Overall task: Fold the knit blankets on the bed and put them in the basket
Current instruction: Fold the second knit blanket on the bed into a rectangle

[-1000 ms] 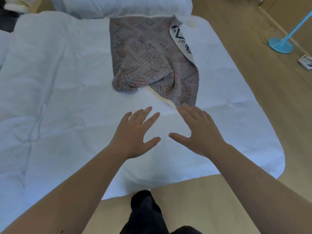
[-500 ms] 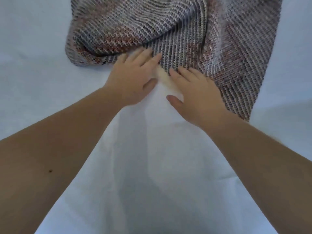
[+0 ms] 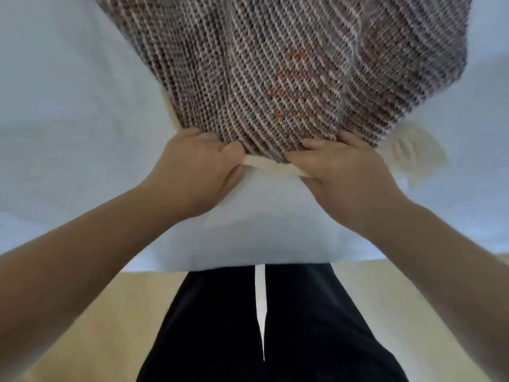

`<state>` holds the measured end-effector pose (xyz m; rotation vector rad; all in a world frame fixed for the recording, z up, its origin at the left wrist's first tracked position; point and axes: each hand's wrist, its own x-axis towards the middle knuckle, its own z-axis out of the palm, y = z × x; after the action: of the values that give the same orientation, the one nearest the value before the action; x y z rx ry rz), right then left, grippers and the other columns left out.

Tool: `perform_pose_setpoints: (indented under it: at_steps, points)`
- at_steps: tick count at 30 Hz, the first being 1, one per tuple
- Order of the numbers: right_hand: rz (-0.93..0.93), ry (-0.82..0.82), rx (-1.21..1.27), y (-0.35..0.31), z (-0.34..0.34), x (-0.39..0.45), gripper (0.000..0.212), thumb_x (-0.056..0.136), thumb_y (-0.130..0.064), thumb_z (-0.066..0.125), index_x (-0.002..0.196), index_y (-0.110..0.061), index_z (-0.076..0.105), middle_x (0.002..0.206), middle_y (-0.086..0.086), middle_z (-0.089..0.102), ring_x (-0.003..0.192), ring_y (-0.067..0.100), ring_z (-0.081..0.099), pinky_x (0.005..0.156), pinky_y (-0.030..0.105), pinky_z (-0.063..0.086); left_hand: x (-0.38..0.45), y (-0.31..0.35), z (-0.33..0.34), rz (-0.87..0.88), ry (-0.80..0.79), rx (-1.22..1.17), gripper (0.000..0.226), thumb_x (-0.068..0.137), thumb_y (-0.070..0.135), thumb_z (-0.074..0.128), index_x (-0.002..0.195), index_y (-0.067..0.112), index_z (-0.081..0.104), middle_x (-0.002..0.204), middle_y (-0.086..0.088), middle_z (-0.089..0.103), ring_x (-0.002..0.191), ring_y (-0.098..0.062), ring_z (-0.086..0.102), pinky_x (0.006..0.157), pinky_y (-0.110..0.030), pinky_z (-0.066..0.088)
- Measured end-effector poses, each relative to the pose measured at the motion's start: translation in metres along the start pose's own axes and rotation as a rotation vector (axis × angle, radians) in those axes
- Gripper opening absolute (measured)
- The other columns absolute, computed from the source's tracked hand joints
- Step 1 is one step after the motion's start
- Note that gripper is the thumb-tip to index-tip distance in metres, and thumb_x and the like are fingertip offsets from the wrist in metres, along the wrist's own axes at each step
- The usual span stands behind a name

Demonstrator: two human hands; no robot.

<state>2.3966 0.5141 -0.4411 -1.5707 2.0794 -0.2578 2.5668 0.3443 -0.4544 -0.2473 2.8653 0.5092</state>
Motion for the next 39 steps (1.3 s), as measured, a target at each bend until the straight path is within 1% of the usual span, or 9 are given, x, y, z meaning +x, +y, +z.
perform_pose_setpoints:
  at_steps: [9,13,16,22,25,28,32,35,39]
  points:
    - [0.029,-0.162,0.03,-0.023,0.053,-0.126,0.023,0.072,-0.02,0.079,0.095,-0.019,0.076,0.093,-0.005,0.078,0.103,0.021,0.072,0.092,0.044,0.047,-0.079,0.087,0.056,0.016,-0.232,-0.2,0.036,0.092,0.041,0.039,0.072,0.015,0.053,0.051,-0.004,0.055,0.045,-0.028,0.054,0.053,-0.031,0.039]
    - [0.019,-0.022,0.057,-0.025,0.061,-0.136,0.034,0.085,-0.03,0.055,0.107,-0.017,0.076,0.107,-0.003,0.076,0.107,0.022,0.07,0.095,0.04,0.039,-0.075,0.102,0.054,-0.004,-0.244,-0.197,0.035,0.084,0.048,0.043,0.076,0.016,0.055,0.062,-0.003,0.062,0.056,-0.028,0.061,0.055,-0.032,0.041]
    - [0.05,0.206,0.077,-0.015,0.055,-0.136,0.031,0.088,-0.026,0.069,0.116,-0.013,0.072,0.122,0.001,0.07,0.12,0.023,0.062,0.098,0.039,0.042,-0.044,0.111,0.042,0.009,-0.094,-0.204,0.045,0.08,0.049,0.055,0.102,0.011,0.063,0.084,-0.005,0.067,0.071,-0.029,0.065,0.061,-0.036,0.049]
    - [0.317,0.235,-0.019,0.025,0.049,-0.159,0.067,0.085,-0.044,0.066,0.139,-0.006,0.054,0.151,0.012,0.044,0.144,0.028,0.034,0.115,0.048,0.032,0.022,0.149,0.048,0.272,-0.022,-0.157,0.057,0.081,0.036,0.054,0.131,0.007,0.056,0.116,-0.007,0.066,0.1,-0.028,0.064,0.08,-0.043,0.053]
    - [0.343,0.132,-0.038,0.041,0.062,-0.162,0.088,0.081,-0.061,0.062,0.146,-0.003,0.045,0.157,0.011,0.034,0.149,0.027,0.023,0.118,0.053,0.025,0.03,0.156,0.056,0.263,-0.08,-0.12,0.059,0.081,0.033,0.053,0.136,0.011,0.052,0.115,-0.004,0.064,0.098,-0.024,0.063,0.076,-0.038,0.055]
    - [0.288,0.134,-0.048,0.049,0.073,-0.16,0.095,0.077,-0.062,0.066,0.149,-0.007,0.04,0.159,0.011,0.031,0.149,0.028,0.022,0.119,0.054,0.021,0.028,0.157,0.058,0.198,-0.088,-0.166,0.047,0.085,0.03,0.045,0.119,0.008,0.069,0.098,-0.003,0.072,0.083,-0.023,0.068,0.065,-0.035,0.057]
    - [0.219,0.356,0.026,0.053,0.076,-0.152,0.06,0.077,-0.035,0.066,0.13,-0.007,0.061,0.146,0.014,0.051,0.141,0.032,0.036,0.116,0.057,0.026,0.03,0.157,0.05,-0.056,-0.118,-0.353,0.036,0.089,0.037,0.039,0.094,0.02,0.07,0.063,0.006,0.063,0.056,-0.019,0.06,0.051,-0.029,0.045]
    - [0.142,0.526,0.23,0.053,0.065,-0.14,0.024,0.08,-0.022,0.066,0.097,-0.009,0.076,0.11,0.007,0.072,0.118,0.031,0.057,0.114,0.054,0.031,0.025,0.157,0.047,-0.085,-0.147,-0.398,0.03,0.095,0.044,0.036,0.074,0.027,0.05,0.049,0.009,0.04,0.042,-0.016,0.045,0.045,-0.026,0.026]
    - [0.035,0.288,0.318,0.055,0.054,-0.147,0.021,0.081,-0.029,0.06,0.067,-0.013,0.062,0.063,-0.001,0.059,0.07,0.023,0.052,0.079,0.036,0.046,0.007,0.161,0.05,-0.077,-0.253,-0.417,0.034,0.093,0.047,0.039,0.07,0.024,0.048,0.048,0.005,0.047,0.04,-0.017,0.047,0.044,-0.026,0.026]
